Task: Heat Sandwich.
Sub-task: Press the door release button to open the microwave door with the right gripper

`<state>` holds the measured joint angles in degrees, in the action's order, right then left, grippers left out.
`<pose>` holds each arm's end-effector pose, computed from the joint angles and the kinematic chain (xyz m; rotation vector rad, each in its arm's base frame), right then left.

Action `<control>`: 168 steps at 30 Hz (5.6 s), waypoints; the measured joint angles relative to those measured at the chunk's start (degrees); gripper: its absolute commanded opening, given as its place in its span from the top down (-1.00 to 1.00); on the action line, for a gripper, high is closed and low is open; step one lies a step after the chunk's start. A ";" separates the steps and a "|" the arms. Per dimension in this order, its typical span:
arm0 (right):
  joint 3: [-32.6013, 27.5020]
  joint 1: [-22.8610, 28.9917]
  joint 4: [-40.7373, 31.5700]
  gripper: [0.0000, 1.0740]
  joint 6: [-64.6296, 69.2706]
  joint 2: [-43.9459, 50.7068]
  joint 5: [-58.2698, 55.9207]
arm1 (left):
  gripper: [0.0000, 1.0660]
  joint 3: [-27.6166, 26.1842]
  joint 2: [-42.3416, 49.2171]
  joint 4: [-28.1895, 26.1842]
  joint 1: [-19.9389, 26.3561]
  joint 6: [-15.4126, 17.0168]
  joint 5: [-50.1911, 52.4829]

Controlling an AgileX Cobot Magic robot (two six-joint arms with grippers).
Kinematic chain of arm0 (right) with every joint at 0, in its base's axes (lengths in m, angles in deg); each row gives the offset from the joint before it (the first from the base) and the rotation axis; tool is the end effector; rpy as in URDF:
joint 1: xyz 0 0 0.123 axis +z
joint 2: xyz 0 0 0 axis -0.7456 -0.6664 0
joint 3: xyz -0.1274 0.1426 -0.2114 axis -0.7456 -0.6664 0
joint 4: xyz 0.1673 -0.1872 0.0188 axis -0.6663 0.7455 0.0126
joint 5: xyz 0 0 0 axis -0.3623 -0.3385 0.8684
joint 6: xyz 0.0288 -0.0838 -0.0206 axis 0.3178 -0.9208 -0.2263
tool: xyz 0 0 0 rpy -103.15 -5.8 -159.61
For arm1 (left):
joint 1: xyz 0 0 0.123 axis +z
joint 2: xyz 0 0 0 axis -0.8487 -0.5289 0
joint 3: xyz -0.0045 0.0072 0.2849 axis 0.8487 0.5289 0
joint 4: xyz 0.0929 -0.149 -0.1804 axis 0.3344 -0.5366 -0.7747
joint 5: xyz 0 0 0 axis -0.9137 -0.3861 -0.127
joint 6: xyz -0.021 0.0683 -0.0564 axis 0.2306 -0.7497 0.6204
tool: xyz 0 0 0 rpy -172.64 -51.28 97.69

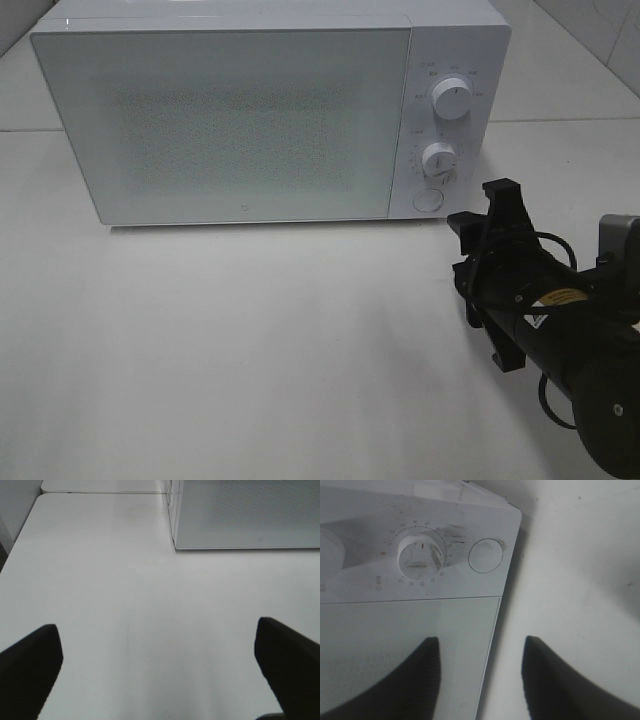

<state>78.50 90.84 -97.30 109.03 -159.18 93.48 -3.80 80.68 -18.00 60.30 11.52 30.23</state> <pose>0.2068 0.1215 0.1198 1.1937 1.5796 1.0581 -0.0042 -0.0089 0.2786 0.0292 2.0201 -0.0683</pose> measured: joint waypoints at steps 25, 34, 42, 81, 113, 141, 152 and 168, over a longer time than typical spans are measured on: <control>0.06 -0.06 0.29 1.00 11.06 -0.11 -0.69 | -0.90 0.00 0.00 0.00 0.00 0.00 0.00; 4.98 -6.93 6.70 1.00 10.37 -0.17 -8.19 | -0.90 0.00 0.00 0.00 0.00 0.00 0.00; 9.45 -12.61 10.89 1.00 7.51 -0.29 -13.52 | -0.90 0.00 0.00 0.00 0.00 0.00 0.00; 26.87 -19.02 15.93 0.99 7.73 -16.16 -18.68 | -0.90 0.00 0.00 0.06 0.00 0.00 0.00; 32.03 -17.13 7.62 0.99 3.09 -20.11 -16.90 | -0.90 0.00 0.00 0.23 0.00 0.00 0.00; 32.09 -16.90 7.16 0.99 3.09 -19.77 -17.65 | -0.90 0.00 0.00 0.23 0.00 0.00 0.00; 31.63 -17.82 8.77 0.99 3.04 -17.82 -21.54 | -0.90 0.00 0.00 0.23 0.00 0.00 0.00; 27.90 -19.08 11.75 0.99 -5.50 -9.17 -33.06 | -0.90 0.00 0.00 0.23 0.00 0.00 0.00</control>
<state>106.41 71.76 -85.55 103.53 -168.35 60.42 -3.80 80.68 -17.77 60.30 11.52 30.23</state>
